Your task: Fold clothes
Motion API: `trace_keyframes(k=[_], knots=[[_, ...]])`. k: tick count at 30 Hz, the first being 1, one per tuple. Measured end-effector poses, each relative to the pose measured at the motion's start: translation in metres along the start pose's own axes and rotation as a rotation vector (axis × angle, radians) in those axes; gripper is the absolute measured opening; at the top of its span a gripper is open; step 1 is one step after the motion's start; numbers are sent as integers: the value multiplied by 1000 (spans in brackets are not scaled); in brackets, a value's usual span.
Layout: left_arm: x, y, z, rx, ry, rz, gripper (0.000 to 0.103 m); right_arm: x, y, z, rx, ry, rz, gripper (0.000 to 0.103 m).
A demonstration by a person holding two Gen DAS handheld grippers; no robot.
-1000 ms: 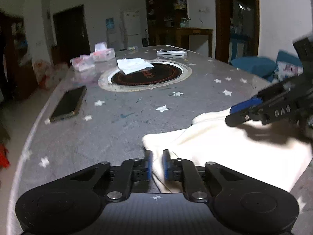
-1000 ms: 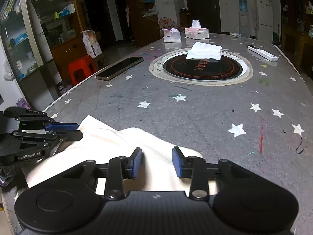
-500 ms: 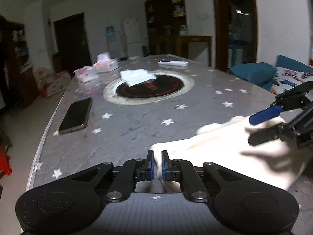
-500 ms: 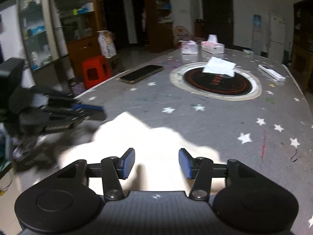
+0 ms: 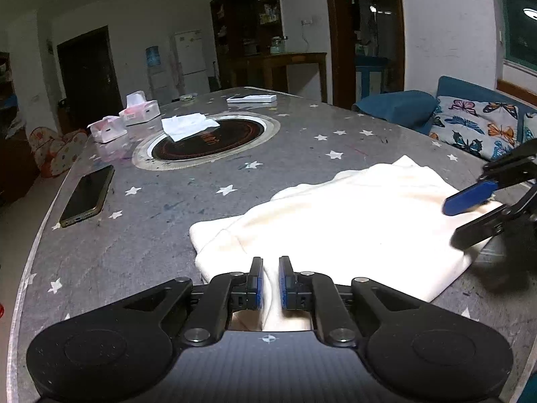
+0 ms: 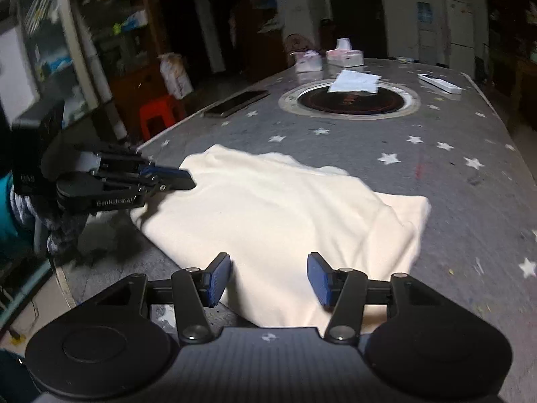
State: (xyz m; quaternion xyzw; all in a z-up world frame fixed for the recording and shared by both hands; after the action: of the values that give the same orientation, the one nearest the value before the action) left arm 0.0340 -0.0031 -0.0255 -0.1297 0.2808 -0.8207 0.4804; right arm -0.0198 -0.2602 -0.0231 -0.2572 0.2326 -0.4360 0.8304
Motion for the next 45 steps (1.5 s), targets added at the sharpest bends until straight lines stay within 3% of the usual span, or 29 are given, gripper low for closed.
trace_keyframes(k=[8, 10, 17, 20, 27, 32, 38, 45], knots=[[11, -10, 3, 9, 6, 37, 12, 27, -24, 0, 63, 121, 1, 43], [20, -14, 7, 22, 13, 17, 12, 37, -30, 5, 79, 108, -48, 42], [77, -10, 21, 43, 45, -167, 12, 75, -9, 22, 61, 81, -153, 29], [101, 0, 26, 37, 67, -242, 12, 83, 1, 24, 49, 82, -142, 22], [139, 20, 29, 14, 117, -353, 12, 83, 21, 28, 20, 32, -99, 21], [140, 21, 27, 6, 121, -378, 11, 79, 32, 25, -14, -15, -79, 8], [141, 22, 24, -6, 128, -396, 11, 60, 22, 37, 25, -204, -190, 6], [142, 23, 20, -2, 106, -394, 11, 67, 40, 27, -20, -166, -198, 7]])
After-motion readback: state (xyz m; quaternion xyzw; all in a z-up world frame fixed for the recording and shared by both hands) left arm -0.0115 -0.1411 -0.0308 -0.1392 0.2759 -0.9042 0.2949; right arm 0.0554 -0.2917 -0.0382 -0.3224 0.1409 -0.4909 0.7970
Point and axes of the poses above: each gripper's, at about its wrist camera, not at the fingertips, and y roughly the way its jaws point, x to its right, z to its top, the point moved 1 cm from there along y, roughly the way its jaws point, and after that the axes turned 3 degrees about -y, right-handed, at the moved point
